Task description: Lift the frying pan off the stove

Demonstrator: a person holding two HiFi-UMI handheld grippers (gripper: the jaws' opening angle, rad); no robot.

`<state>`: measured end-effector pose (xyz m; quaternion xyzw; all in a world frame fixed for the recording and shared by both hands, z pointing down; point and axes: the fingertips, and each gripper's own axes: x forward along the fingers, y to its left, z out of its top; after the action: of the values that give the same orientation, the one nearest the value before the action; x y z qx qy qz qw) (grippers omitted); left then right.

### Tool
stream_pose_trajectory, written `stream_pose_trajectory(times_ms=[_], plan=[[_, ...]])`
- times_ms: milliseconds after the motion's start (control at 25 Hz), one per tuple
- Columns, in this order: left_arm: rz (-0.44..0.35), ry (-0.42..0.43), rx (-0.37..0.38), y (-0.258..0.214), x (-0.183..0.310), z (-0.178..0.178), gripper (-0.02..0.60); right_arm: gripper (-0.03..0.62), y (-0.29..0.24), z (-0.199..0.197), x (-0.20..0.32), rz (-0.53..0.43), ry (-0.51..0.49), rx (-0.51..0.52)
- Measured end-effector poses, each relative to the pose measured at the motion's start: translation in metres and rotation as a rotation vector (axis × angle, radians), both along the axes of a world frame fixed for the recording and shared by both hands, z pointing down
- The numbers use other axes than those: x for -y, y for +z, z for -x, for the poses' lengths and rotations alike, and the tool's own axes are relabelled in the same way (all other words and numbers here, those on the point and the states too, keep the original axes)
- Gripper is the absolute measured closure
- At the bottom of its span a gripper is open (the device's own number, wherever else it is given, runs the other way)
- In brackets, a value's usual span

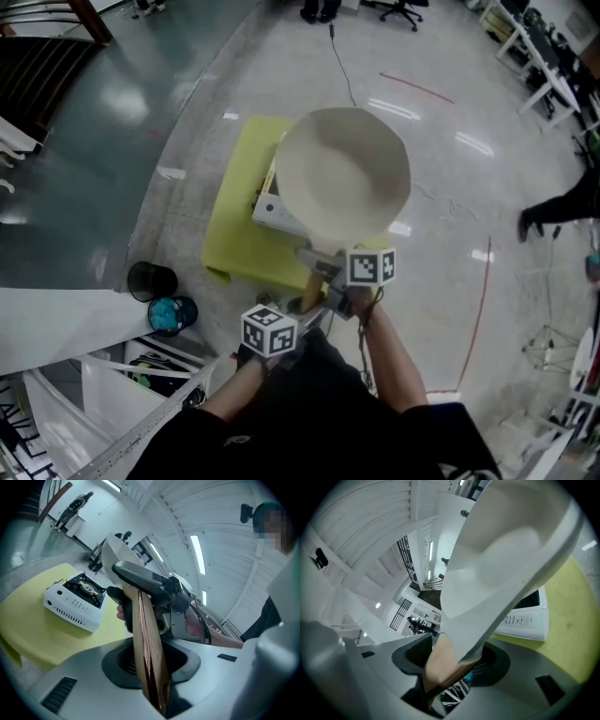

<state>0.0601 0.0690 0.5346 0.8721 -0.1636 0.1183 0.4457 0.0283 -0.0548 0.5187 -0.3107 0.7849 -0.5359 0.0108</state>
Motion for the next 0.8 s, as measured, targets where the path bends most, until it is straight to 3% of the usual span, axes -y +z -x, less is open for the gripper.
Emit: stream_pose_trajectory(times_ms=[800], plan=[[-0.044,0.071,-0.029,-0.021,-0.034,0.075,0.456,0.341,-0.026,0.069,-0.032,-0.053,0.05,-0.036]])
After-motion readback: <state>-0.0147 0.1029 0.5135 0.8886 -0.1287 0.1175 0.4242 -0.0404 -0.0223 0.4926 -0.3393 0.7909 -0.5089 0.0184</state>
